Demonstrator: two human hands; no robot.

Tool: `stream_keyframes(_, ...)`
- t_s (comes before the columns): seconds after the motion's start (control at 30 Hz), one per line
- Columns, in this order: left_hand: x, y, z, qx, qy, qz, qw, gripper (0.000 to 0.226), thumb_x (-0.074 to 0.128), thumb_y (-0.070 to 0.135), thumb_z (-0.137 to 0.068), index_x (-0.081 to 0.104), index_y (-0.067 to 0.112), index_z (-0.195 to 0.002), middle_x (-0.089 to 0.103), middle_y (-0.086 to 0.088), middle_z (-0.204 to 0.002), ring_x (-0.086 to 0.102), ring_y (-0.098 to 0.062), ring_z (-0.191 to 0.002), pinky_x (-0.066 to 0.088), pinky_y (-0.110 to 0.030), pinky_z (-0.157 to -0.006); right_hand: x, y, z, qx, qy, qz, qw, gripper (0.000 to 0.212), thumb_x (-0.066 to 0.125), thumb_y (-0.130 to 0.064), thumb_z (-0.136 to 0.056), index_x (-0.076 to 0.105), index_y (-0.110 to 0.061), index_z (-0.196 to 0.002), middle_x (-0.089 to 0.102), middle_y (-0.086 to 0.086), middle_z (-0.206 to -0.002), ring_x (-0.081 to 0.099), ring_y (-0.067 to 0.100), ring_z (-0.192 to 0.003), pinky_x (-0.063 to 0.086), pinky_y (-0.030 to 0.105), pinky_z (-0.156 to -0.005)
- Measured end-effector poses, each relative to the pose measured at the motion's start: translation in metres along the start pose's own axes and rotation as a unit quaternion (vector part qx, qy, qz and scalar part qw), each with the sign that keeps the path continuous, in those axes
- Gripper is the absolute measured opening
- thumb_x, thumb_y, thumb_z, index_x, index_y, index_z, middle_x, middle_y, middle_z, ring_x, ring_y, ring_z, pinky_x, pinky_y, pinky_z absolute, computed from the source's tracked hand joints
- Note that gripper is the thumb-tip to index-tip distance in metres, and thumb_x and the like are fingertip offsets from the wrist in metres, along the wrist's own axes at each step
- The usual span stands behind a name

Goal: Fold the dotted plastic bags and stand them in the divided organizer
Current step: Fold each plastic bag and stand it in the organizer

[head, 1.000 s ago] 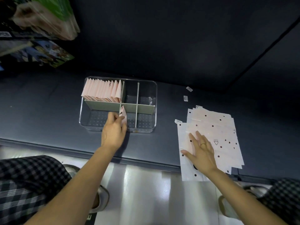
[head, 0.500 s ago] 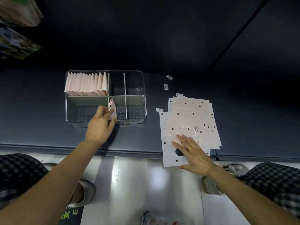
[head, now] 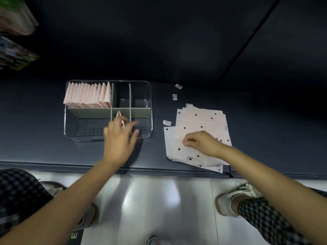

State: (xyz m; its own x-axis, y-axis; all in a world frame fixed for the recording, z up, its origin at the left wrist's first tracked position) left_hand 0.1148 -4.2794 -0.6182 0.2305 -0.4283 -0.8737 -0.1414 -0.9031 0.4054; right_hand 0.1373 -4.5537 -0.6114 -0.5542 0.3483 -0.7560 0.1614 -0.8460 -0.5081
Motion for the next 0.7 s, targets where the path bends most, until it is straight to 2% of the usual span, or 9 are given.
stream_keyframes(0.13, 0.021, 0.051, 0.02, 0.14, -0.075, 0.046, 0.986, 0.033, 0.052, 0.029, -0.088, 0.065, 0.014, -0.113, 0.06, -0.01, -0.113, 0.057, -0.031, -0.1, 0.043, -0.039, -0.084, -0.023, -0.004, -0.04, 0.0, 0.003, 0.008, 1.0, 0.014, 0.056, -0.014, -0.092, 0.068, -0.008, -0.092, 0.068, 0.002, -0.095, 0.054, 0.014, -0.087, 0.041, 0.027, -0.08)
stream_keyframes(0.2, 0.036, 0.069, 0.033, 0.181, -0.111, 0.067, 0.975, 0.032, 0.062, 0.025, -0.086, 0.064, 0.012, -0.115, 0.06, -0.009, -0.121, 0.057, -0.03, -0.111, 0.044, -0.039, -0.095, -0.024, -0.004, -0.059, 0.005, -0.003, 0.025, 1.0, 0.013, 0.055, -0.014, -0.092, 0.067, -0.01, -0.09, 0.068, 0.003, -0.095, 0.056, 0.018, -0.091, 0.043, 0.031, -0.084)
stream_keyframes(0.27, 0.053, 0.078, 0.046, 0.193, -0.149, 0.064, 0.968, 0.041, 0.071, 0.022, -0.082, 0.062, 0.01, -0.12, 0.056, -0.01, -0.132, 0.053, -0.029, -0.123, 0.037, -0.044, -0.106, -0.02, -0.003, -0.075, 0.012, -0.004, 0.045, 0.999, 0.014, 0.054, -0.015, -0.092, 0.067, -0.013, -0.091, 0.068, 0.002, -0.096, 0.054, 0.022, -0.1, 0.044, 0.035, -0.089)
stream_keyframes(0.33, 0.068, 0.081, 0.056, 0.187, -0.203, 0.04, 0.96, 0.053, 0.066, 0.028, -0.086, 0.051, 0.009, -0.133, 0.042, -0.009, -0.146, 0.04, -0.027, -0.134, 0.023, -0.048, -0.113, -0.014, -0.002, -0.086, 0.025, 0.001, 0.069, 0.997, 0.015, 0.052, -0.018, -0.092, 0.067, -0.016, -0.093, 0.067, -0.001, -0.099, 0.048, 0.023, -0.108, 0.04, 0.036, -0.094)
stream_keyframes(0.4, 0.081, 0.079, 0.065, 0.174, -0.248, 0.005, 0.953, 0.062, 0.049, 0.038, -0.094, 0.028, 0.011, -0.147, 0.015, -0.005, -0.155, 0.018, -0.023, -0.144, 0.004, -0.046, -0.116, -0.008, 0.0, -0.094, 0.028, 0.011, 0.103, 0.994, 0.016, 0.052, -0.02, -0.092, 0.067, -0.019, -0.096, 0.067, -0.003, -0.102, 0.043, 0.022, -0.11, 0.036, 0.033, -0.093)
stream_keyframes(0.43, 0.085, 0.077, 0.068, 0.173, -0.256, -0.024, 0.951, 0.064, 0.042, 0.042, -0.096, 0.021, 0.011, -0.148, 0.01, -0.004, -0.156, 0.014, -0.022, -0.145, 0.002, -0.046, -0.116, -0.005, 0.0, -0.097, 0.025, 0.017, 0.117, 0.993, 0.015, 0.052, -0.021, -0.092, 0.067, -0.02, -0.096, 0.067, -0.004, -0.103, 0.042, 0.022, -0.11, 0.034, 0.032, -0.091)
stream_keyframes(0.5, 0.089, 0.077, 0.072, 0.174, -0.274, -0.077, 0.943, 0.066, 0.034, 0.047, -0.095, 0.022, 0.01, -0.147, 0.014, -0.005, -0.155, 0.018, -0.021, -0.144, 0.009, -0.047, -0.115, -0.001, 0.001, -0.101, 0.021, 0.03, 0.133, 0.99, 0.015, 0.051, -0.021, -0.092, 0.065, -0.021, -0.095, 0.068, -0.002, -0.1, 0.043, 0.023, -0.109, 0.032, 0.031, -0.087)
stream_keyframes(0.57, 0.092, 0.078, 0.073, 0.168, -0.293, -0.095, 0.936, 0.067, 0.024, 0.05, -0.094, 0.019, 0.01, -0.148, 0.012, -0.005, -0.156, 0.017, -0.021, -0.144, 0.009, -0.047, -0.116, 0.002, 0.003, -0.104, 0.023, 0.043, 0.139, 0.989, 0.014, 0.05, -0.021, -0.093, 0.064, -0.02, -0.095, 0.067, 0.0, -0.098, 0.042, 0.023, -0.108, 0.029, 0.03, -0.083)
stream_keyframes(0.7, 0.1, 0.078, 0.073, 0.17, -0.308, -0.091, 0.932, 0.07, 0.014, 0.053, -0.096, -0.014, 0.012, -0.147, -0.026, -0.002, -0.149, -0.017, -0.018, -0.143, -0.026, -0.041, -0.107, 0.007, 0.003, -0.105, 0.033, 0.062, 0.149, 0.986, 0.015, 0.048, -0.018, -0.093, 0.063, -0.018, -0.098, 0.066, 0.001, -0.101, 0.043, 0.023, -0.11, 0.032, 0.032, -0.088)
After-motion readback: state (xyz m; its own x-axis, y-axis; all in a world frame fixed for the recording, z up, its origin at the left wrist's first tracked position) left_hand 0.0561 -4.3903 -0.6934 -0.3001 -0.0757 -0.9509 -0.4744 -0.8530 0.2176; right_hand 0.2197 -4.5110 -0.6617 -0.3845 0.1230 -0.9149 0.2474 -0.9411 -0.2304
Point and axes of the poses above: each hand's wrist, its own z-axis away from the middle knuckle, its own x-axis out of the palm, y = z × x, the point moved 2 cm from there along -z, towards the middle knuckle
